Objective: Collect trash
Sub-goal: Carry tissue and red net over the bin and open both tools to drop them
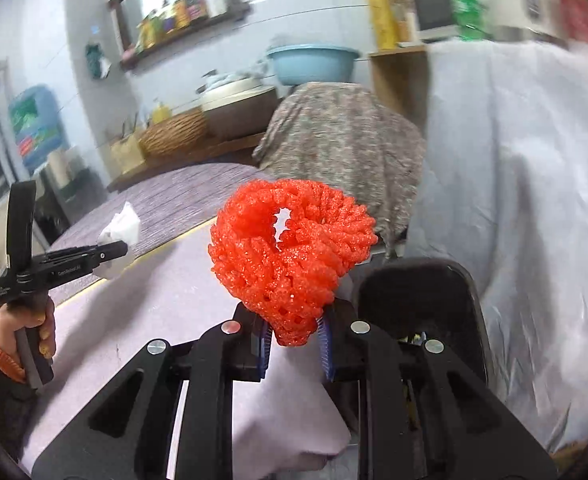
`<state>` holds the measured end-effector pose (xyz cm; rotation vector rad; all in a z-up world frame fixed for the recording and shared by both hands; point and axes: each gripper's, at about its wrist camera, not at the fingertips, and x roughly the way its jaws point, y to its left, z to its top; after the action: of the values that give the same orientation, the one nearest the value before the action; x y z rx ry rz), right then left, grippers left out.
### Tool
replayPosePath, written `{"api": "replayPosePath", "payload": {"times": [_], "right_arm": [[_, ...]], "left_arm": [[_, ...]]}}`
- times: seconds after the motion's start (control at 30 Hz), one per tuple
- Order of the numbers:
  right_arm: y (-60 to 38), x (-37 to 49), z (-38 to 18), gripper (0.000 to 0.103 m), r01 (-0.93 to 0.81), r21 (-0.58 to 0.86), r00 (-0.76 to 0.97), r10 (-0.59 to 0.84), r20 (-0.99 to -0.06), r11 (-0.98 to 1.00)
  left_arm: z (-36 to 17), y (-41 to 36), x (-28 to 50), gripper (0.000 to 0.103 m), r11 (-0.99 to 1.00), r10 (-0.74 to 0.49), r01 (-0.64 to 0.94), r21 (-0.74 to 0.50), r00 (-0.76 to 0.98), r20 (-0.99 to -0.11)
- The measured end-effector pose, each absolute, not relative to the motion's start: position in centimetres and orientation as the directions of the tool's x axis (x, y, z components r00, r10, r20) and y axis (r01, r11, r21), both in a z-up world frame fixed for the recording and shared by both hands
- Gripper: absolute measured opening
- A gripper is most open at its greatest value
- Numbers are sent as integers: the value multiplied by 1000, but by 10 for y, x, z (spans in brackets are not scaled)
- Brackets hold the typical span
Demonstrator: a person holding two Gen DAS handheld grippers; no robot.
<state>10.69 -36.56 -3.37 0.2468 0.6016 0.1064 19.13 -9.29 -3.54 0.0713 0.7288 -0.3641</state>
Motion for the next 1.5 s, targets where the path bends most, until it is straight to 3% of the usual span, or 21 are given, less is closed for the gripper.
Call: {"api": "replayPosePath", "payload": {"times": [0.33, 0.7, 0.93, 1.0, 1.1, 1.17, 1.3, 1.5], "right_arm": [[-398, 68, -59, 20, 153, 237, 829, 6, -560, 959], [-435, 88, -119, 20, 224, 288, 753, 22, -657, 931], [-454, 105, -159, 21, 267, 296, 705, 24, -709, 917], [-461, 109, -168, 26, 286, 295, 694, 15, -720, 912], [-469, 110, -177, 49, 301, 295, 688, 8, -725, 907], [-473, 106, -180, 62, 326, 279, 690, -25, -723, 903], [-481, 100, -189, 64, 339, 298, 682, -15, -731, 892], [-488, 84, -190, 67, 380, 296, 677, -46, -735, 876]], "left_arm": [[-20, -163, 158, 16, 864, -440, 492, -108, 633, -637], [-37, -251, 151, 16, 769, -540, 623, -144, 513, -667], [-67, -308, 166, 16, 736, -543, 654, -173, 418, -728], [-76, -324, 169, 16, 734, -528, 661, -156, 410, -743], [-86, -341, 174, 16, 730, -520, 663, -163, 385, -763], [-91, -348, 178, 20, 736, -506, 658, -158, 381, -774], [-96, -359, 182, 39, 742, -491, 653, -151, 376, -786], [-97, -362, 177, 56, 741, -486, 658, -134, 387, -783]]}}
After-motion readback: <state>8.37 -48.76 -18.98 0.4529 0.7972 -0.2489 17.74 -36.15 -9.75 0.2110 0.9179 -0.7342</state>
